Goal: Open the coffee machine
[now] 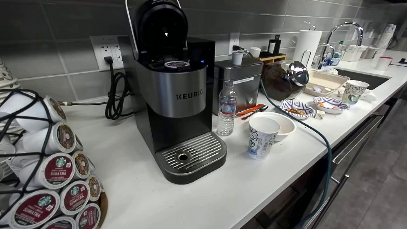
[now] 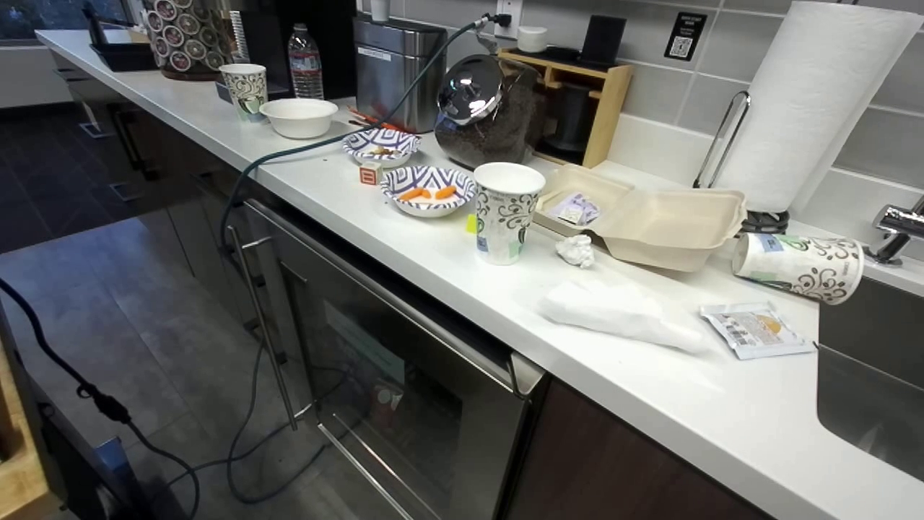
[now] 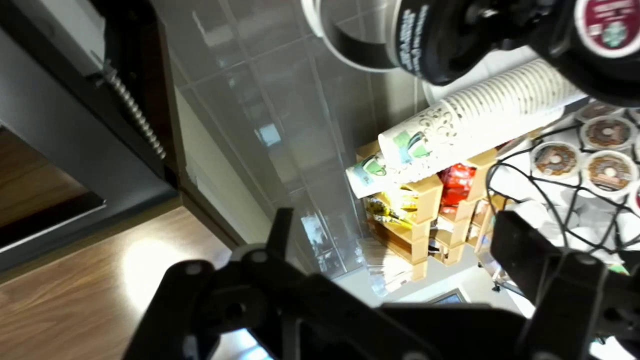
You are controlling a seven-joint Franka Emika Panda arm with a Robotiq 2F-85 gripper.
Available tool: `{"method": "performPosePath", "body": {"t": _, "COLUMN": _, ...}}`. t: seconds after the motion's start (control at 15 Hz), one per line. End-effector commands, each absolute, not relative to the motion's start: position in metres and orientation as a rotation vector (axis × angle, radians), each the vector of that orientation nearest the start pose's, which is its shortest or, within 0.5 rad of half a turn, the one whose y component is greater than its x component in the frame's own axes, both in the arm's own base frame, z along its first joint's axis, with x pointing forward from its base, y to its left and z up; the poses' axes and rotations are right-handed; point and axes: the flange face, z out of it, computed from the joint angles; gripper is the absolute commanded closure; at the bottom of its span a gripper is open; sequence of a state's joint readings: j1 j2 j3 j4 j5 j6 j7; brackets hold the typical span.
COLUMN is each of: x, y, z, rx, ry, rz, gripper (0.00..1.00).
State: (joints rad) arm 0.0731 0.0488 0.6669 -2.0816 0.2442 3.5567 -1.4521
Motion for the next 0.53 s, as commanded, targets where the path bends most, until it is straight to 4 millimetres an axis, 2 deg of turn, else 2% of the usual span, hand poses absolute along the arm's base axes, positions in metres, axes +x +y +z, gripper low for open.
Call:
{"method": "performPosePath", "body": {"t": 0.0, "x": 0.425, "y": 0.315, "z": 0.568, "rx": 1.530, "ry": 1.706, "rz": 1.600, "gripper": 0.00}}
{"method": "performPosePath", "body": {"t": 0.27, "x": 0.421, "y": 0.225, "z": 0.551, "rx": 1.714, "ry": 1.562, "rz": 1.440, "gripper": 0.00}}
{"method": "performPosePath", "body": {"t": 0.47, "x": 0.409, "y": 0.155, "z": 0.529, "rx": 1.876, "ry": 1.467, "rz": 1.309, "gripper": 0.00}}
